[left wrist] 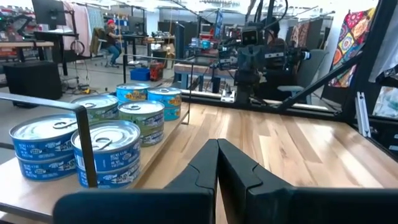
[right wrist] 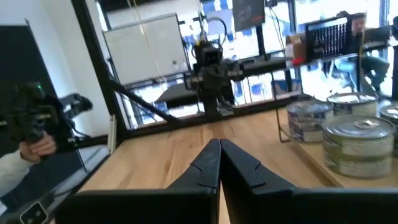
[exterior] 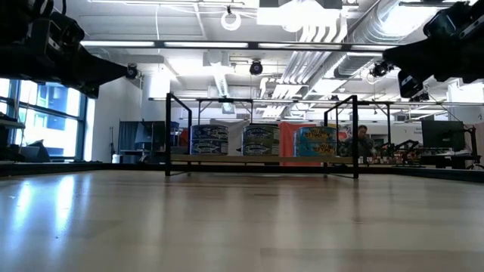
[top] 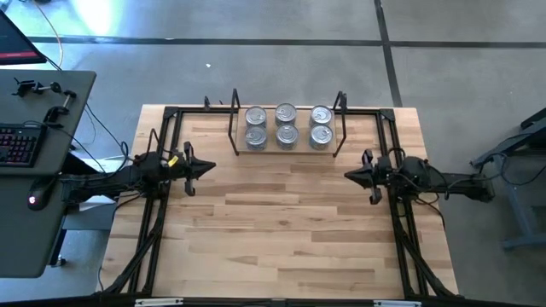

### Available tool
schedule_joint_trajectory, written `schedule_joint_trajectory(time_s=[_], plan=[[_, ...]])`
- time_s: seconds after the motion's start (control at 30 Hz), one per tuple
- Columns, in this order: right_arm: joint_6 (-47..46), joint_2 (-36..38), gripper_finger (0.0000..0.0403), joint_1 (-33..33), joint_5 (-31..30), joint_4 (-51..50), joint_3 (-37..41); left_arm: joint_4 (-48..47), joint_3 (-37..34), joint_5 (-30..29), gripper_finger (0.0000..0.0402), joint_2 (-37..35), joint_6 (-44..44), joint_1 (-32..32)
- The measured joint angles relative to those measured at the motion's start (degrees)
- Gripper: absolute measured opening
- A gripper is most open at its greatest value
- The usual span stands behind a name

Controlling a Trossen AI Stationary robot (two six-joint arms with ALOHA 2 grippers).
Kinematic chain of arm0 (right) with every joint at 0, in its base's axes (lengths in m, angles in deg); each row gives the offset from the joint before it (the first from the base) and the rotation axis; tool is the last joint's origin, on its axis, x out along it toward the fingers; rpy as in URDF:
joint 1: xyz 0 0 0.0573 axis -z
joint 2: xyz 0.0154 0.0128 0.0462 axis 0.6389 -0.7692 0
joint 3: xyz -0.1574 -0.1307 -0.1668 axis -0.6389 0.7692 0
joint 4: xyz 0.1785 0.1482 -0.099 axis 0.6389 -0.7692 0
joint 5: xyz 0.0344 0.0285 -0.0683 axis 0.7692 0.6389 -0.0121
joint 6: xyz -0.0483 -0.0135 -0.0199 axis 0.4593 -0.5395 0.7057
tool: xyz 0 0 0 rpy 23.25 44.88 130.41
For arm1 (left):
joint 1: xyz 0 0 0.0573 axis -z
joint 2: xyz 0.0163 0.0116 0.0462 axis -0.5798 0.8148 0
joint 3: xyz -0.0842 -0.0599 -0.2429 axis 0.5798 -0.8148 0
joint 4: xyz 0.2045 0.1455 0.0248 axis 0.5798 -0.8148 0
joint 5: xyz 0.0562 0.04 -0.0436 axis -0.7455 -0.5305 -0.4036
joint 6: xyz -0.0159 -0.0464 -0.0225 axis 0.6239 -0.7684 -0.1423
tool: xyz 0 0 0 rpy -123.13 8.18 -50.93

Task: Stack canned seafood by type on shelf
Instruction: Return to Home Position

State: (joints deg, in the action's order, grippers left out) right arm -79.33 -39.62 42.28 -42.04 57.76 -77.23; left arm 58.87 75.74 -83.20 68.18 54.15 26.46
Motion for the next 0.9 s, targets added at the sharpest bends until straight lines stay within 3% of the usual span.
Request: schedule_joint_trajectory(time_s=[0.17,0.37,0.9], plan=[[0.3,-0.2,0.0000,0.0,-0.2,1.0,0.6,-0.1,0.0,0.0,0.0000,0.1,-1.3,0.0],[7.5,-1.5,0.0000,0.0,-1.3,-3.3,0.5,-0.1,0.0,0.0,0.0000,0.1,-1.3,0.0],[6.6,-2.8,0.0000,0.0,0.5,-4.9,-0.2,-0.1,0.0,0.2,0.0001,0.2,-1.4,0.0]])
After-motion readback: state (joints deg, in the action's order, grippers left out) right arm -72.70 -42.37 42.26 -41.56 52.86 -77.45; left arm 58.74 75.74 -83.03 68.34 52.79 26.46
